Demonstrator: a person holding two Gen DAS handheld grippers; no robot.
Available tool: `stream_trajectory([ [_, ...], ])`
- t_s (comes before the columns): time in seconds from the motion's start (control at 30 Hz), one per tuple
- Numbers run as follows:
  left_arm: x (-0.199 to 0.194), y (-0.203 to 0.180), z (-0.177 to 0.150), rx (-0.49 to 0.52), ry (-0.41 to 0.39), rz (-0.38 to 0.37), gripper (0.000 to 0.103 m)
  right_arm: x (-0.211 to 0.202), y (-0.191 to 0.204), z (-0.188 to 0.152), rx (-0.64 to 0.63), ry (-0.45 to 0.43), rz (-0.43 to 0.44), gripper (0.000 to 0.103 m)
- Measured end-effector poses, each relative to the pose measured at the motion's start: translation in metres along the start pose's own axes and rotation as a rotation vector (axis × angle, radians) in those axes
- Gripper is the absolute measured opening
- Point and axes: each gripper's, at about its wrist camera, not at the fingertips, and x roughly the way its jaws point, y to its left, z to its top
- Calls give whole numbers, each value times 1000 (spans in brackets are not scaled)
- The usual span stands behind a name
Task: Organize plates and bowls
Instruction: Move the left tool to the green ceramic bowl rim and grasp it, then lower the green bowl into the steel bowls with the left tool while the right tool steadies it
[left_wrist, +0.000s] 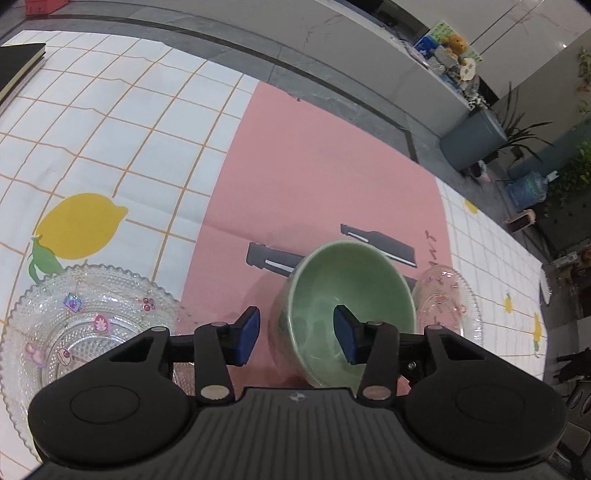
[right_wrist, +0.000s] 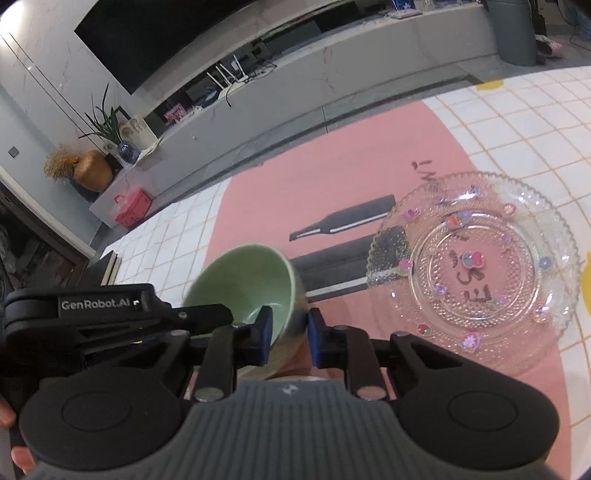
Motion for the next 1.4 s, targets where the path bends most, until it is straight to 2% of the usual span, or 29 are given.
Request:
stream_trajectory([
  [0.03, 1, -2, -1, 7, -3, -5, 53, 1, -1, 0, 10, 1, 2, 20],
  [0.1, 6, -6, -4, 33, 8, 5, 39, 3, -3, -1, 25, 4, 8, 20],
  [0.13, 9, -8, -5, 44, 20, 29, 36, 4, -3, -1, 25, 5, 11, 21],
  [0.2, 14, -11, -9, 67, 27, 64, 22, 4, -3, -1, 21, 0, 15, 21],
  [0.37, 10, -22, -17, 130, -2, 135, 19, -1, -7, -2, 81, 14, 29, 18],
  [0.53, -7, -32, -27, 183, -30, 180, 19, -12, 4, -5, 52, -2, 24, 16],
  [0.63, -27, -34, -29, 164, -43, 186, 19, -28, 10, -9, 65, -34, 47, 16],
  [0.9, -95, -60, -49, 212, -149, 240, 19, -88, 49, -17, -4, -109, 57, 14],
  [1.17, -159, -74, -89, 193, -220, 228, 20, -164, 74, -45, -36, -197, 69, 13],
  [1.3, -184, -75, -112, 169, -227, 204, 19, -200, 84, -63, -58, -200, 55, 13],
  [1.4, -196, -77, -133, 155, -249, 203, 20, -222, 84, -79, -25, -206, 60, 13],
])
